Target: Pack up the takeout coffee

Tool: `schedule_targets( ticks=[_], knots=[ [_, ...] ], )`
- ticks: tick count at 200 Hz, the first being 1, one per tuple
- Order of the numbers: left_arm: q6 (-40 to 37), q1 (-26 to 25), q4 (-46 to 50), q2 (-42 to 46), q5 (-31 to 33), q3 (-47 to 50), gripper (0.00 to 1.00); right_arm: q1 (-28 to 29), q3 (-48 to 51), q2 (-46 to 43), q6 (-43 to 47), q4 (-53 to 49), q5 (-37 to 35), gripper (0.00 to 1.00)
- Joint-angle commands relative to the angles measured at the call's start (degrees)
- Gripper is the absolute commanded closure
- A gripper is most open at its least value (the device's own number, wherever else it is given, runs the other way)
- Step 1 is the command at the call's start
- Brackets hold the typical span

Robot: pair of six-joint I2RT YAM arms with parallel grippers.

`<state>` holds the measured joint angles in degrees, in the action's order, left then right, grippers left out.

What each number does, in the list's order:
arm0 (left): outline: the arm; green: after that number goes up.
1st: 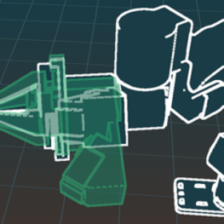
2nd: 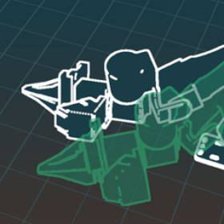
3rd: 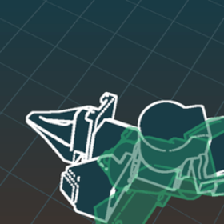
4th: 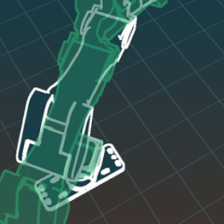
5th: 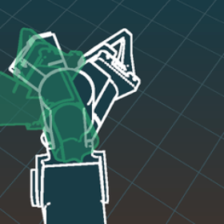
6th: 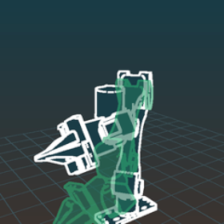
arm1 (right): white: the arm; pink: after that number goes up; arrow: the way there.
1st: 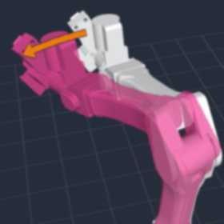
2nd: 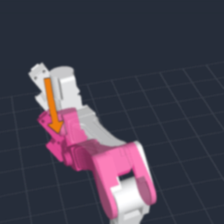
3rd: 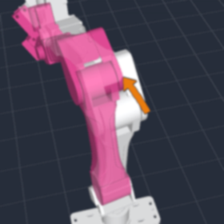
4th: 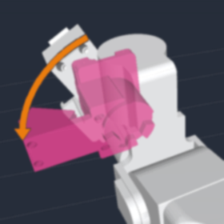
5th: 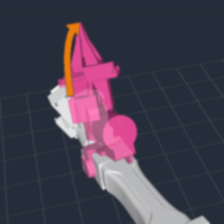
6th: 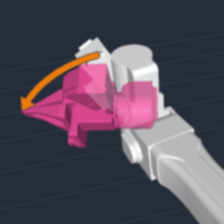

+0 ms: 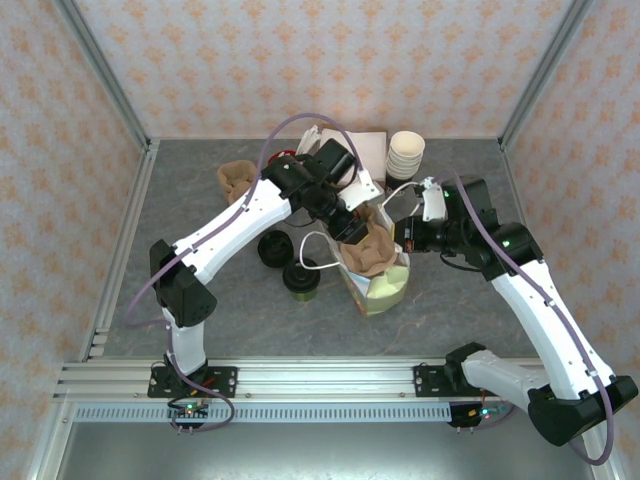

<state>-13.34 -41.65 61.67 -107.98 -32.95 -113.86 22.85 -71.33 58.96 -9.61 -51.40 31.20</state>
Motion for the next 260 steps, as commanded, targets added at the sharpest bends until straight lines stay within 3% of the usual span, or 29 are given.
schedule_targets(
  ticks=[1,30,59,183,260],
  knots=[
    [0.7,-0.3,-1.0,2.2,2.7,0.3,0.67,0.3,0.1,-1.6,0.1,-0.6,-1.8,0.89],
    [1.5,-0.2,-0.9,2.6,1.9,0.1,0.67,0.3,-1.6,-1.7,-1.1,-5.6,-5.6,0.70],
    [2.6,0.0,-0.6,2.8,1.4,-0.7,0.67,0.3,-3.2,-2.3,-3.2,-9.8,-7.8,0.62],
    [3.4,1.0,0.2,2.2,1.2,-2.7,0.67,0.3,-1.5,-5.9,-3.5,-19.0,-10.5,0.60],
    [3.2,1.0,1.4,0.7,2.2,-3.8,0.67,0.3,-1.3,-9.9,2.6,-23.6,-5.7,0.59]
  ],
)
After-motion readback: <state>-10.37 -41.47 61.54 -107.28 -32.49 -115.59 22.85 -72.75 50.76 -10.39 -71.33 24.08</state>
